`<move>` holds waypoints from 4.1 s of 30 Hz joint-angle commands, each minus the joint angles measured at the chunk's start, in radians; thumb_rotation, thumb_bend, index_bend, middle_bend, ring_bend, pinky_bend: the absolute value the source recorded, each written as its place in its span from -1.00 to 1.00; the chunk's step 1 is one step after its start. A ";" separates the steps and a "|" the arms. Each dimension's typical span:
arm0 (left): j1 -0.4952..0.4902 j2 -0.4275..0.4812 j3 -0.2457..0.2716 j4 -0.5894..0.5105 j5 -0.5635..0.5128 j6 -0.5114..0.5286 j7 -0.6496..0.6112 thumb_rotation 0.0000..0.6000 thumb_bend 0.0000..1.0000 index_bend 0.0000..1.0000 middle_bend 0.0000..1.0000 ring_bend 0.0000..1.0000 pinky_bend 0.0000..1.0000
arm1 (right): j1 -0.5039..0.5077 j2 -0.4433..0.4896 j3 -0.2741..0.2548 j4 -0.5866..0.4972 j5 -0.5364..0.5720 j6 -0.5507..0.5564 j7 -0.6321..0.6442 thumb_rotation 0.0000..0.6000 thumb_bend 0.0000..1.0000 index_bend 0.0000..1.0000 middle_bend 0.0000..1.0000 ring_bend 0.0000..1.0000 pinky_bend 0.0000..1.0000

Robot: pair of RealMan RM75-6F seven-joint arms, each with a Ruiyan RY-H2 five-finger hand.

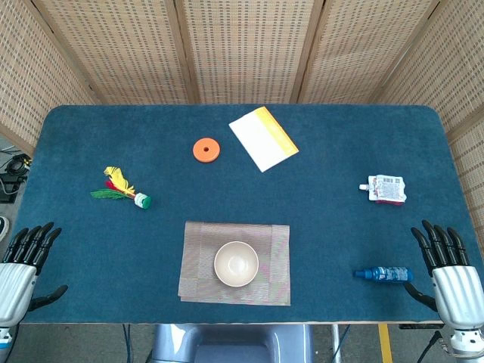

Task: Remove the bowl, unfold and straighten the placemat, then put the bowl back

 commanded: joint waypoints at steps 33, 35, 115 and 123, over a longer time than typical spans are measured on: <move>-0.580 -0.478 -0.114 0.280 0.190 -0.616 0.128 1.00 -0.89 -0.52 -1.00 -1.00 -1.00 | 0.038 -0.032 0.053 0.028 0.137 -0.083 -0.035 1.00 -1.00 -1.00 -1.00 -1.00 -1.00; -0.592 -0.495 -0.115 0.295 0.178 -0.627 0.145 1.00 -0.87 -0.50 -1.00 -1.00 -1.00 | 0.039 -0.032 0.054 0.029 0.141 -0.086 -0.034 1.00 -1.00 -1.00 -1.00 -1.00 -1.00; -0.680 -0.393 -0.245 0.448 -0.299 -0.582 -0.030 1.00 -1.00 -1.00 -1.00 -1.00 -1.00 | 0.063 -0.044 0.037 0.026 0.163 -0.126 -0.048 1.00 -1.00 -1.00 -1.00 -1.00 -1.00; -0.643 -0.325 -0.035 0.370 0.054 -0.450 -0.174 1.00 -0.85 -0.32 -1.00 -1.00 -1.00 | 0.062 -0.043 0.035 0.024 0.159 -0.123 -0.049 1.00 -1.00 -1.00 -1.00 -1.00 -1.00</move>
